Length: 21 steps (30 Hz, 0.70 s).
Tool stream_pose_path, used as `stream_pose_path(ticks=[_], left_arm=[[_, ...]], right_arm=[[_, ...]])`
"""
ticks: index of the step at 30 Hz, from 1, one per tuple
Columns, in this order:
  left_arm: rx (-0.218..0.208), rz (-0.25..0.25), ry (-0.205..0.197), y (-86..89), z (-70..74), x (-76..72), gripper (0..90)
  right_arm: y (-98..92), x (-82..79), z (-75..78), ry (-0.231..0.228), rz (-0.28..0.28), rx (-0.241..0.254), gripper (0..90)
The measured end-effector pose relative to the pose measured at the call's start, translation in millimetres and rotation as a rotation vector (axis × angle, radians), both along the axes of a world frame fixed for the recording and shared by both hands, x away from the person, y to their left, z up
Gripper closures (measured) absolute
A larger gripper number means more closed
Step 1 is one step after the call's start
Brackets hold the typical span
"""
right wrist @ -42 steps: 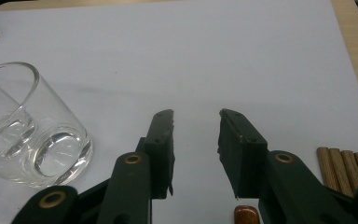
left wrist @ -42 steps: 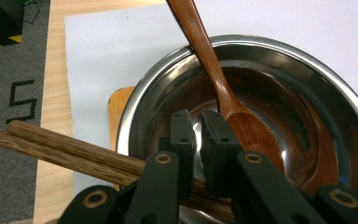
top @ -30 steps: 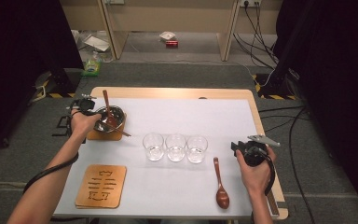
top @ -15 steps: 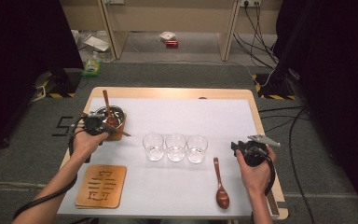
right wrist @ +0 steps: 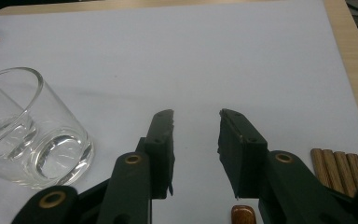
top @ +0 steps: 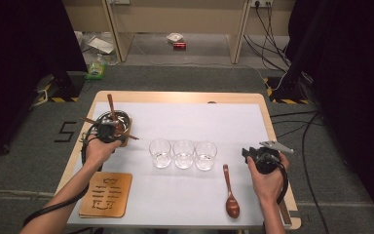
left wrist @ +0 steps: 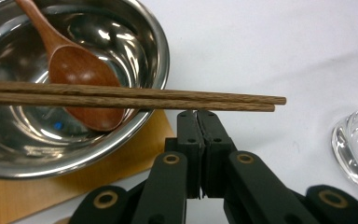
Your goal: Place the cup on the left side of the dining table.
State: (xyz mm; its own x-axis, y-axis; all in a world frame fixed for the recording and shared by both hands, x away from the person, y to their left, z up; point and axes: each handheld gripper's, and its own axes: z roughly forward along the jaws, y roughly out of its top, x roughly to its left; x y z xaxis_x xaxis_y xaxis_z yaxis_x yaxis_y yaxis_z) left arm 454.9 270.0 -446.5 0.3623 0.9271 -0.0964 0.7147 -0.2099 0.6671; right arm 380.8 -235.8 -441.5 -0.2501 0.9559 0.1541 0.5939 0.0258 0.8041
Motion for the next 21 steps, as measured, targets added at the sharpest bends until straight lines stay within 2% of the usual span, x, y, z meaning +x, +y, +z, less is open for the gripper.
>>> stream_pose_path(ticks=[10,14,17,18,19,20,21], left_arm=[[-0.009,0.002,0.003,-8.7,-5.5,12.6,87.8],[-0.035,0.006,-0.013,-5.0,-1.4,10.6,87.8],[-0.054,0.020,-0.037,6.7,5.8,6.8,87.8],[-0.067,0.045,-0.052,19.2,12.6,5.5,87.8],[-0.067,0.045,-0.052,19.2,12.6,5.5,87.8],[-0.076,0.084,-0.073,34.7,19.4,6.2,87.8],[-0.077,0.102,-0.083,43.3,22.5,7.5,87.8]], right_arm=[[-2.1,-0.2,0.4,-0.003,-0.002,-0.002,65.7],[-2.6,-0.4,0.5,0.000,-0.005,0.000,65.7],[-2.5,-0.3,-0.2,0.003,-0.006,-0.004,65.7],[-2.0,-0.1,-0.4,0.003,-0.004,-0.005,65.7],[-2.0,-0.1,-0.4,0.003,-0.004,-0.005,65.7],[-0.8,-0.1,-0.5,0.004,-0.004,-0.007,65.7],[-0.2,0.1,-0.5,0.002,-0.001,-0.006,65.7]])
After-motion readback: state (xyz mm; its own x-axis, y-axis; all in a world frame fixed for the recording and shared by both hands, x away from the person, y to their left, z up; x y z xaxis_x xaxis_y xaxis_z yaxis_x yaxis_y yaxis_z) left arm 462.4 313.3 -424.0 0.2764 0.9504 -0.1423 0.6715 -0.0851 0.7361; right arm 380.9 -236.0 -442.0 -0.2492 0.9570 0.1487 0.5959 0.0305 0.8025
